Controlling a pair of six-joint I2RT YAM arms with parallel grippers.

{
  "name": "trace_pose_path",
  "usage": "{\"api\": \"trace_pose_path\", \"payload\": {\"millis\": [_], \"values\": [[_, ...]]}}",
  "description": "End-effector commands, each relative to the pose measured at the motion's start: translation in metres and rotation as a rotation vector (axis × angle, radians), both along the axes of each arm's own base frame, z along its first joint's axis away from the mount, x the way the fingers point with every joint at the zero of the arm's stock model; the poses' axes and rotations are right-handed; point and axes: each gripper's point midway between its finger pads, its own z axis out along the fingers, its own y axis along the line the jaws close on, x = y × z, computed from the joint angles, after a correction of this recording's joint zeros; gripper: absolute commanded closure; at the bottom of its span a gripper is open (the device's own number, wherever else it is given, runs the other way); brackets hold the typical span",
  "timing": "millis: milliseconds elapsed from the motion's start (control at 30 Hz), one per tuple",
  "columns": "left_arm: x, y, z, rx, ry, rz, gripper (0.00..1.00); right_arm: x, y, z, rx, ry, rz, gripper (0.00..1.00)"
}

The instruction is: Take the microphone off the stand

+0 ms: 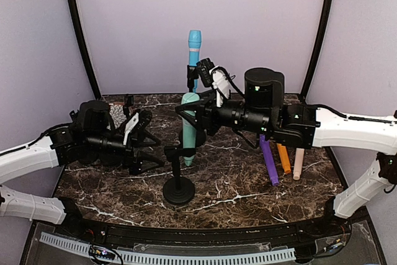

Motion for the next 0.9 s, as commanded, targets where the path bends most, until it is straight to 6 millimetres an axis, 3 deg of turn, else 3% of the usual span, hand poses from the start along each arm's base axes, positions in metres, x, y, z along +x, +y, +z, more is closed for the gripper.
{"api": "trace_pose_path", "payload": {"millis": [0,267,500,733,867], "values": [[-0.011,-0.013,0.010,0.001,-0.035,-0.050,0.09,0.002,-0.009,0.022,0.052,-0.025,-0.024,0.67],[0.007,-0.017,-0.001,0.094,-0.127,0.100,0.07,0.005,-0.009,0.021,0.047,-0.023,-0.036,0.67],[0.010,-0.030,0.001,0.107,-0.160,0.097,0.07,0.005,-0.009,0.021,0.048,-0.021,-0.036,0.67],[0.005,-0.038,0.000,0.102,-0.157,0.047,0.29,0.004,-0.009,0.019,0.041,-0.019,-0.034,0.67],[0.002,-0.038,-0.003,0.109,-0.159,0.033,0.51,0.004,-0.010,0.019,0.040,-0.018,-0.036,0.67]]}}
